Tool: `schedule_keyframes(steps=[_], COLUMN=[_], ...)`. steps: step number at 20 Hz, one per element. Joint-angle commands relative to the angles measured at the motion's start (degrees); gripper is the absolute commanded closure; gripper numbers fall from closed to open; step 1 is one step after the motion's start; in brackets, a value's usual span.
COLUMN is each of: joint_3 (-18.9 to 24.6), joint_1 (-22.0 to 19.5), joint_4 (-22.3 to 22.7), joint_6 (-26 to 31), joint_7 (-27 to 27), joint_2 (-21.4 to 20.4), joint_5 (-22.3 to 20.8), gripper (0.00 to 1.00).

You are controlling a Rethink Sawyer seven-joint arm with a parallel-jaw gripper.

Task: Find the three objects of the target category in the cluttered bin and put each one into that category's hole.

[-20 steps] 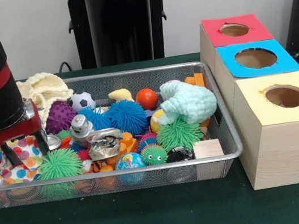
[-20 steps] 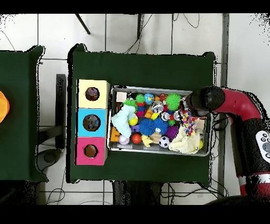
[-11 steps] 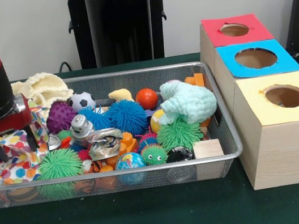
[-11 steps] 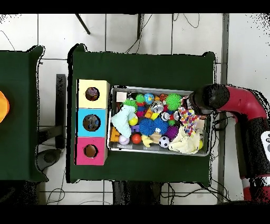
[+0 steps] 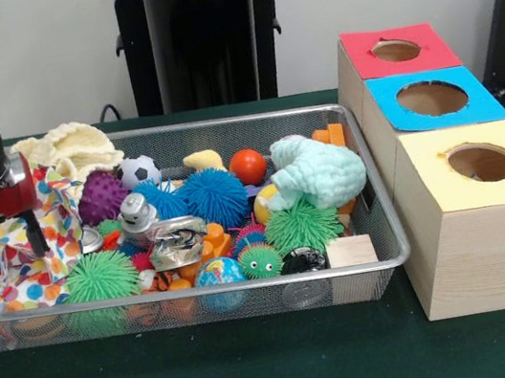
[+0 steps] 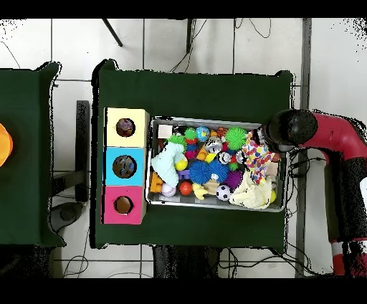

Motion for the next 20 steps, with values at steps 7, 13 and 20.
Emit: schedule_keyframes(steps=[7, 13, 20], joint_3=[1.6, 1.6, 1.7], joint_1=[-0.1, 0.1, 0.4], joint_4=[-3.3, -4.2, -6.3], joint_6=[-3.0, -3.6, -3.4], joint_7=[-19.1, -19.7, -21.3], joint_2=[8.0, 9.1, 11.2], joint_5=[-4.4, -4.8, -5.5], gripper=[0.0, 0.0, 0.0])
